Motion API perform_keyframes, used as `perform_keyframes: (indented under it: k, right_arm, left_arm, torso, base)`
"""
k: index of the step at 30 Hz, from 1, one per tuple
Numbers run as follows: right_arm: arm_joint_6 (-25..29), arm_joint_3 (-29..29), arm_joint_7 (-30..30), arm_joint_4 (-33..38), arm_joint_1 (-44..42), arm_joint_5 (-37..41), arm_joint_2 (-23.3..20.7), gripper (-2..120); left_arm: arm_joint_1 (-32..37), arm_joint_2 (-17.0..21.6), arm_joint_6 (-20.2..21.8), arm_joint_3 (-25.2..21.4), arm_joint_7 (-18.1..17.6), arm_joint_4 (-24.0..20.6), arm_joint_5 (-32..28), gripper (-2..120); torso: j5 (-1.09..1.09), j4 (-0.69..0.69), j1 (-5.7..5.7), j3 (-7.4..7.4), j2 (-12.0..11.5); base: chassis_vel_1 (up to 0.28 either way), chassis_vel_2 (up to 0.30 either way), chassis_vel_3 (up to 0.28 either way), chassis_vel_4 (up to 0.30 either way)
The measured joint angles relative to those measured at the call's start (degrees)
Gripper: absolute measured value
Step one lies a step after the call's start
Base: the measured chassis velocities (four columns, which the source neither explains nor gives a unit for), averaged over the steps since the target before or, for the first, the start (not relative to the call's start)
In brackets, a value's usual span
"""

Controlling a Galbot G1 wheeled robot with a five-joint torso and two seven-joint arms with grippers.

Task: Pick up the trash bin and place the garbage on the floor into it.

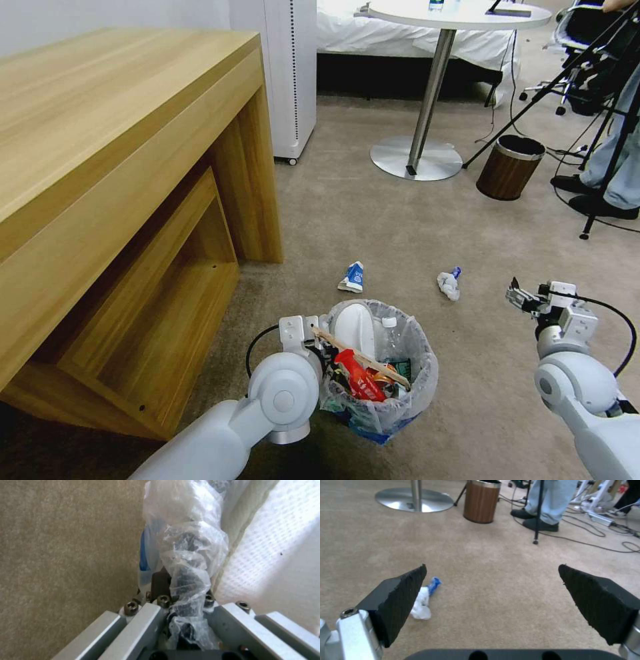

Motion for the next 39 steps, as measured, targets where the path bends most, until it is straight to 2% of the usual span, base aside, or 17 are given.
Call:
perform_keyframes:
  k: [5,10,12,21,30,39]
  right_arm:
    - [1.95,0.94,-0.51,-0.34,-1.25,-3.08,1.09,100]
    - [7.12,1.41,-4.24,0.78,-3.43,-4.65,1.68,100]
    - [7.5,1.58,-4.76,1.34,-3.98,-4.77,1.84,100]
    - [10.93,2.86,-7.44,3.12,-6.96,-5.15,2.81,100]
    - [11.78,1.85,-7.44,2.79,-6.73,-5.2,3.48,100]
    - [12.82,0.95,-7.49,2.82,-6.6,-5.45,3.61,100]
  left_arm:
    - [0.73,0.41,0.12,-0.25,-0.55,-0.61,0.01,0]
    - [1.0,0.9,-0.16,-0.58,-1.0,-1.1,-0.26,0]
    - [1.38,1.03,-0.18,-1.02,-1.01,-1.31,-0.24,0]
    - [7.52,1.48,0.86,-6.55,-0.2,-3.28,2.72,0]
    - [8.54,1.4,1.29,-9.63,-0.12,-4.14,2.99,0]
    - [10.08,2.33,1.57,-12.61,-0.22,-5.9,3.26,0]
  torso:
    - [-0.01,0.0,0.0,0.0,0.0]
    - [0.0,0.0,0.0,0.0,0.0]
    - [0.0,0.0,0.0,0.0,0.01]
    - [-0.01,0.01,0.0,0.0,0.0]
    - [-0.01,0.0,0.0,0.0,0.01]
    - [0.0,0.0,0.0,0.0,0.01]
  base:
    - [0.0,0.0,0.0,0.0]
    - [0.0,0.0,0.0,0.0]
    - [0.0,0.0,0.0,0.0]
    - [0.0,0.0,0.0,0.0]
    - [-0.012,0.01,0.011,-0.013]
    - [-0.112,0.105,0.114,-0.119]
